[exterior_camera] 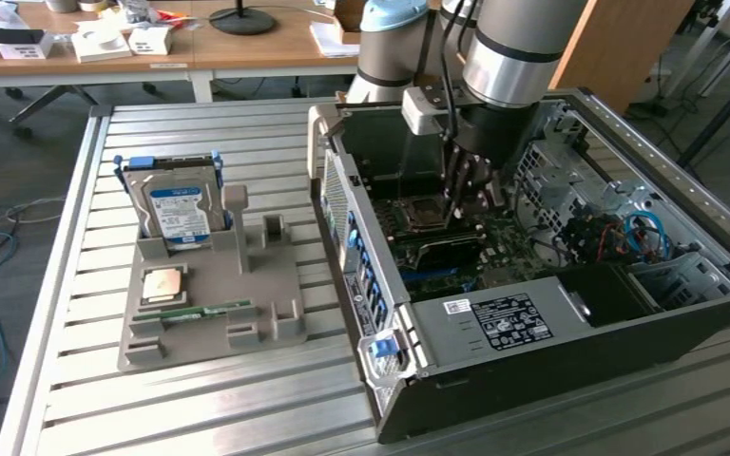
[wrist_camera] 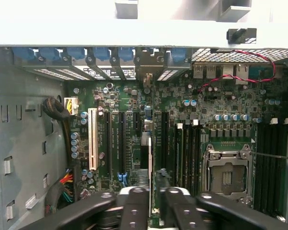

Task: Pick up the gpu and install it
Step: 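Press down on the gpu until it lock into place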

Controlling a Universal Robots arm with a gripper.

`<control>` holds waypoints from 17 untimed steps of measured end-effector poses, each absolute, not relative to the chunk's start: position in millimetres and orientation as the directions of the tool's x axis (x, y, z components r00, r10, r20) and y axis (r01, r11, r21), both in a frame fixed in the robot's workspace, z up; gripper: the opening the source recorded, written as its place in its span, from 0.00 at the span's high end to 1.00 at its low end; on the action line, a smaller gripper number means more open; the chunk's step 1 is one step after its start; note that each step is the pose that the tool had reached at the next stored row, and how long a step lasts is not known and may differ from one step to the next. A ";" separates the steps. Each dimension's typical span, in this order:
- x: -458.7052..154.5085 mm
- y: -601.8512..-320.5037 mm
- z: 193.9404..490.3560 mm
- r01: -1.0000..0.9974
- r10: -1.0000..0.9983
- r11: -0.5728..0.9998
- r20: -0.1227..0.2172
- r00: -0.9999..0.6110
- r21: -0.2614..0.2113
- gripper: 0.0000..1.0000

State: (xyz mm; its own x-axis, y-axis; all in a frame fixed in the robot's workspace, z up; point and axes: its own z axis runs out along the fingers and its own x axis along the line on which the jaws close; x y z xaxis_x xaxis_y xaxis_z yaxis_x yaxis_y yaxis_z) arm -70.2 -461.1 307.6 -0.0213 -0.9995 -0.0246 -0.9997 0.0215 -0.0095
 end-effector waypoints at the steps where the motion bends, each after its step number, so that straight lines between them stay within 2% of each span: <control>1: -70.2 -461.1 307.6 -1.000 -0.999 0.022 -0.025 -0.021 -0.010 0.86; 2: -70.2 -461.1 307.6 -1.000 -0.999 0.022 -0.025 -0.021 -0.010 0.89; 17: -70.2 -461.1 305.8 -1.000 -0.999 0.022 -0.025 -0.021 -0.010 0.89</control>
State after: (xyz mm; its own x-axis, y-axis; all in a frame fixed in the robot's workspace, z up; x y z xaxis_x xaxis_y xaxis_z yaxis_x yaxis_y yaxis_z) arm -70.2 -461.1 305.8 -0.0213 -0.9995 -0.0246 -0.9997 0.0215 -0.0095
